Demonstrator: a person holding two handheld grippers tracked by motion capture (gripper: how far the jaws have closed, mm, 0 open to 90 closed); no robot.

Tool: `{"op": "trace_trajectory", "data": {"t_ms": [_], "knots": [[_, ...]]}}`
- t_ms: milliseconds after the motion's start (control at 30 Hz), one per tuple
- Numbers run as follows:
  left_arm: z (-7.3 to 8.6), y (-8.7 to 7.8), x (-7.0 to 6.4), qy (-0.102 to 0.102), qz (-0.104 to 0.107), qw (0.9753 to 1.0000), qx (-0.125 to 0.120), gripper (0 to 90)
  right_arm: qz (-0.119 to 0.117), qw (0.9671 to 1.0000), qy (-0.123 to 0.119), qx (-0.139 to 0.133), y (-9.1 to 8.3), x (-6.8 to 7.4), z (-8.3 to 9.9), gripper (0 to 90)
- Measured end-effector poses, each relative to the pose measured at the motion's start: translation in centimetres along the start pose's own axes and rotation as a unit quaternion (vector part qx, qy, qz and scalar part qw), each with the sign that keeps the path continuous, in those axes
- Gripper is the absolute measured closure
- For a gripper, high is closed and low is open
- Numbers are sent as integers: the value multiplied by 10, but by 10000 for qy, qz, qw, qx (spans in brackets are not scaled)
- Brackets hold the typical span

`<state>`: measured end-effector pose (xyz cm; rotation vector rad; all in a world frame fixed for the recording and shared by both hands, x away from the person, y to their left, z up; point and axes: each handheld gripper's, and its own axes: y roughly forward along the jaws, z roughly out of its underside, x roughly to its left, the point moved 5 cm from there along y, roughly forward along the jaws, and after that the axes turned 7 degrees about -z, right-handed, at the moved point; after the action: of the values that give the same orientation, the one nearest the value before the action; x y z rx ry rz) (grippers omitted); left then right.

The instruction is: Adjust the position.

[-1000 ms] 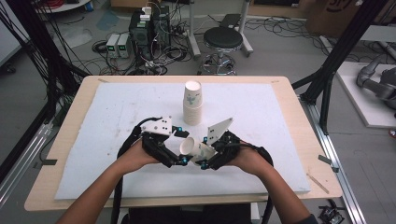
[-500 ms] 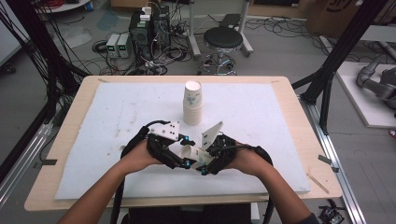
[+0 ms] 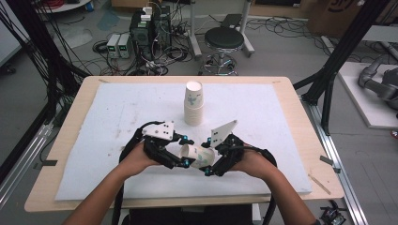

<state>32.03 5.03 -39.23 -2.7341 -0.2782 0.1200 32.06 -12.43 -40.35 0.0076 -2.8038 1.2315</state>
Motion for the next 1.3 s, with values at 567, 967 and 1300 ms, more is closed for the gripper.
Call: {"op": "trace_trajectory", "data": {"t_ms": [567, 967, 1300], "knots": [[13, -13, -1, -231, -208, 9952, -923, 373, 227, 9870, 422, -1532, -7, 8, 32, 186], [18, -13, -4, -235, -173, 9922, -1211, 374, 175, 9800, 493, -1922, -4, 7, 43, 187], [15, -8, -8, -160, 5, 9916, -1280, 374, 46, 9786, 311, -2035, 0, 10, 37, 196]]}}
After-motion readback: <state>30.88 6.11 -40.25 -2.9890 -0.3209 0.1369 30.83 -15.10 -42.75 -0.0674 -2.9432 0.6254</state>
